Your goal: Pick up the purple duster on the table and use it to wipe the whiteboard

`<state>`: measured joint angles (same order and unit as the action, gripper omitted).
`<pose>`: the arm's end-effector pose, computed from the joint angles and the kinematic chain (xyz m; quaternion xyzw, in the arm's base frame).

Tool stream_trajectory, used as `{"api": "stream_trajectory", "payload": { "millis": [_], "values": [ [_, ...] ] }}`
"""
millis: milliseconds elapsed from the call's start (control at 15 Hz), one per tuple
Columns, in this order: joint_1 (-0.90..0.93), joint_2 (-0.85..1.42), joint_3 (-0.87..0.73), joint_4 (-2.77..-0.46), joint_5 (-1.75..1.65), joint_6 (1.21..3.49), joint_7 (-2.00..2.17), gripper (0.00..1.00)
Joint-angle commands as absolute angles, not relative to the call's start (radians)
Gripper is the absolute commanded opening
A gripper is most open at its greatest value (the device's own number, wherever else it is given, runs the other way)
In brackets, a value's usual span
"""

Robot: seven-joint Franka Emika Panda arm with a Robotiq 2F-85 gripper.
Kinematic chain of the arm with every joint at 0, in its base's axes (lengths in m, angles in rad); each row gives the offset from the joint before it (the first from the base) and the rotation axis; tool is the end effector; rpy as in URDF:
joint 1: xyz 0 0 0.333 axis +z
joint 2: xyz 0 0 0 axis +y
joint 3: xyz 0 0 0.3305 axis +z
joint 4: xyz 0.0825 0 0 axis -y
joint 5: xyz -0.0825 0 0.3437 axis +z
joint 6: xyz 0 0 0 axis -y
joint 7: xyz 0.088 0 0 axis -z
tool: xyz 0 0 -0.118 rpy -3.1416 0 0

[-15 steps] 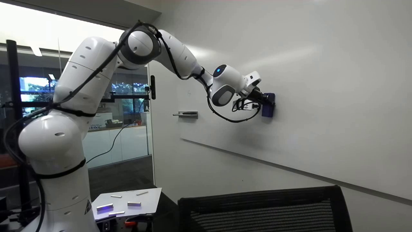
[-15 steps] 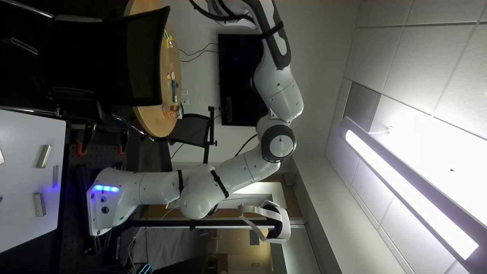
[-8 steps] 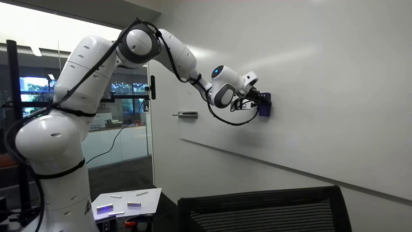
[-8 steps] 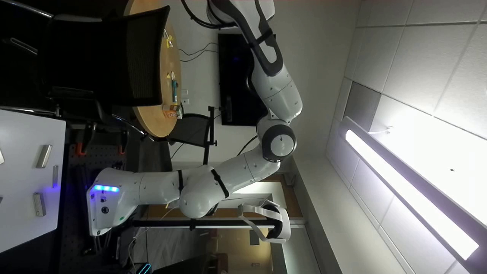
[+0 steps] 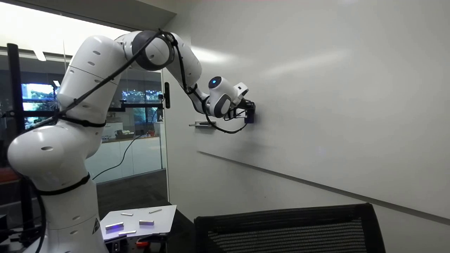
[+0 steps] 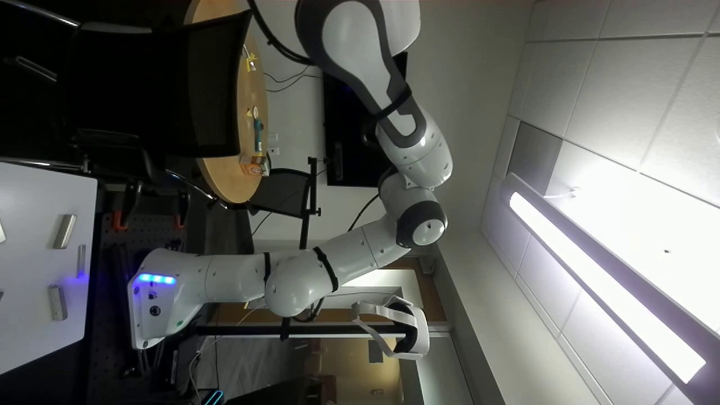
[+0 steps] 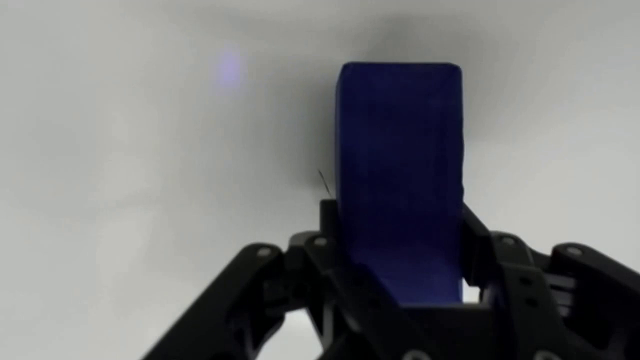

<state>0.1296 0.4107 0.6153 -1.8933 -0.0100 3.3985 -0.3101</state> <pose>0.5224 0.3939 0.4996 -0.7542 -0.3517 -0.5171 0.2006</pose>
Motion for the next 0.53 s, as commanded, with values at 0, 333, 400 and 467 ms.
{"api": "stream_trajectory", "payload": {
  "millis": [0, 333, 400, 467],
  "values": [
    [0.083, 0.420, 0.678, -1.939, -0.075, 3.463, -0.328, 0.30],
    [0.185, 0.446, 0.457, -1.820, -0.110, 3.456, -0.234, 0.30],
    [0.212, 0.454, 0.391, -1.788, -0.106, 3.457, -0.218, 0.30],
    [0.218, 0.468, 0.372, -1.762, -0.024, 3.457, -0.286, 0.30]
  ]
}}
